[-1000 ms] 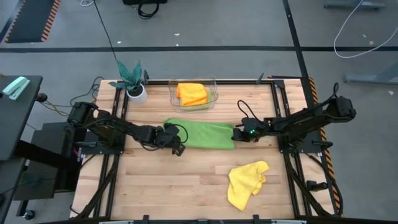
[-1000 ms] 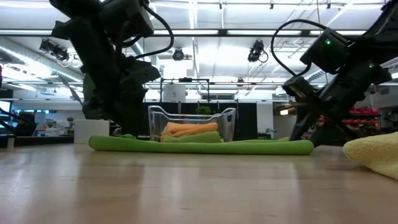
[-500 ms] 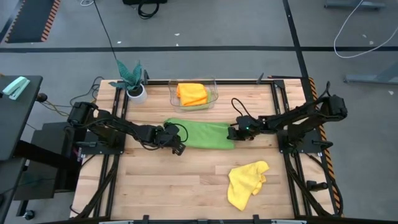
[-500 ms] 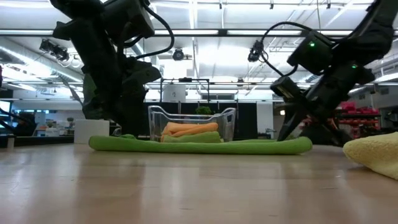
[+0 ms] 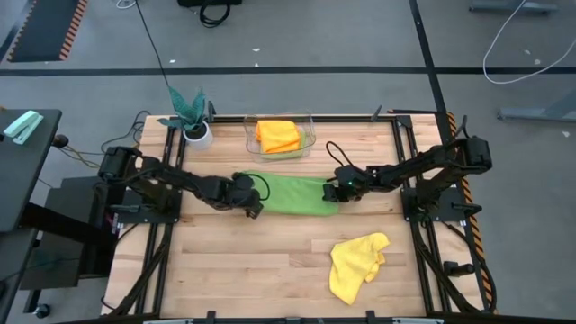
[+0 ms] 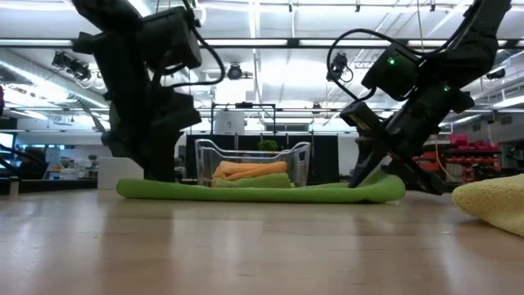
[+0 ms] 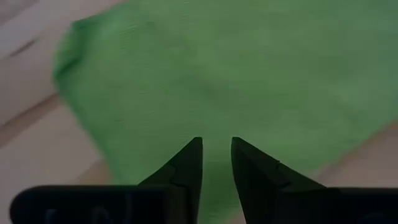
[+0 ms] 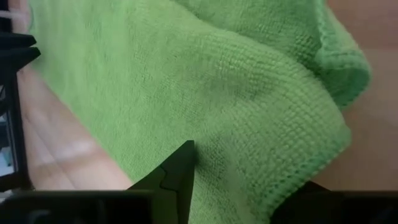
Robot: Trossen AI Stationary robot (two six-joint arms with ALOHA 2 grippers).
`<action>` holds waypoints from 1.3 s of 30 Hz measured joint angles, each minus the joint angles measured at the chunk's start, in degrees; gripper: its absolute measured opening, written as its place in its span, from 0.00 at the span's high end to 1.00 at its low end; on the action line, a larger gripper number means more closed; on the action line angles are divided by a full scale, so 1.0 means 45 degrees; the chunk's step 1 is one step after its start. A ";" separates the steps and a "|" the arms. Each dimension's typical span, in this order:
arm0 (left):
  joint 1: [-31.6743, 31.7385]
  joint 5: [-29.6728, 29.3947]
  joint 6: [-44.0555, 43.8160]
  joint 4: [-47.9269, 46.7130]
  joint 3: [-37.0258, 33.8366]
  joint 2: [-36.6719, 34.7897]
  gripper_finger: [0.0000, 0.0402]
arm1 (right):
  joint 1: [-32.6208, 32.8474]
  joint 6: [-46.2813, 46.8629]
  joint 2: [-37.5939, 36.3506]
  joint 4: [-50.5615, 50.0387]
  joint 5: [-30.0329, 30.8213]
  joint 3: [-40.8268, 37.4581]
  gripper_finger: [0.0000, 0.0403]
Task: Fold microfiber towels
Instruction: Fold the green microfiber cloth
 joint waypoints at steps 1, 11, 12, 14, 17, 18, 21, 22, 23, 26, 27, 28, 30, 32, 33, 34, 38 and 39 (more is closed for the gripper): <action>0.0101 -0.0003 0.0000 -0.0220 0.0000 0.0000 0.78 | 0.0004 -0.0028 -0.0039 -0.0027 0.0087 -0.0005 0.72; 0.1621 -0.0056 0.0000 -0.1366 0.0000 0.0000 0.84 | 0.0019 -0.0052 -0.0132 -0.0047 0.0646 -0.0015 0.96; 0.1814 -0.0088 0.0000 -0.1344 0.0000 0.0000 0.84 | 0.0019 -0.0062 -0.0132 -0.0047 0.0646 -0.0015 0.97; 0.2220 -0.0126 0.0002 -0.1348 0.0000 0.0000 0.86 | 0.0019 -0.0187 -0.0137 -0.0039 0.0641 -0.0015 0.98; 0.2786 -0.0066 0.0496 -0.1352 0.0000 0.0000 0.89 | 0.0019 -0.0191 -0.0137 -0.0025 0.0639 -0.0015 0.96; 0.2946 0.0077 0.0694 -0.1346 0.0000 0.0000 0.90 | 0.0024 -0.0223 -0.0137 -0.0020 0.0637 -0.0015 0.96; 0.3256 0.0540 0.1255 -0.1347 0.0000 0.0000 0.94 | 0.0024 -0.0349 -0.0142 -0.0008 0.0632 -0.0015 0.98; 0.3303 0.0693 0.1421 -0.1342 0.0000 0.0000 0.95 | 0.0024 -0.0445 -0.0146 -0.0003 0.0628 -0.0015 0.99; 0.3342 0.0829 0.1509 -0.1338 0.0000 0.0000 0.96 | 0.0024 -0.0486 -0.0149 -0.0003 0.0627 -0.0015 0.99; 0.3334 0.1070 0.1617 -0.1331 0.0000 0.0000 0.98 | 0.0024 -0.0519 -0.0152 -0.0003 0.0646 -0.0015 0.98; 0.3322 0.1164 0.1623 -0.1330 0.0000 0.0000 0.99 | 0.0024 -0.0523 -0.0156 -0.0003 0.0714 -0.0015 0.99; 0.3322 0.1281 0.1632 -0.1321 0.0000 0.0000 0.99 | 0.0024 -0.0557 -0.0161 0.0001 0.0777 -0.0015 0.99; 0.3322 0.1501 0.1644 -0.1293 0.0000 0.0000 0.98 | 0.0024 -0.0605 -0.0161 0.0002 0.0831 -0.0015 0.99; 0.3322 0.1535 0.1637 -0.1282 0.0000 0.0000 0.96 | 0.0028 -0.0619 -0.0164 0.0002 0.0832 -0.0015 0.99; 0.3322 0.1542 0.1637 -0.1275 0.0000 0.0000 0.95 | 0.0032 -0.0663 -0.0207 -0.0009 0.0831 -0.0015 0.99; 0.3322 0.1580 0.1639 -0.1249 0.0000 0.0002 0.95 | 0.0081 -0.0761 -0.0271 -0.0013 0.0847 -0.0015 0.99; 0.3322 0.2005 0.1651 -0.0818 0.0000 0.0116 0.98 | 0.0311 -0.0859 -0.0809 -0.0056 0.1211 -0.0015 0.99; 0.3289 0.2067 0.1650 -0.0485 0.0004 0.0223 0.98 | 0.0366 -0.0859 -0.1018 -0.0111 0.1312 -0.0009 0.99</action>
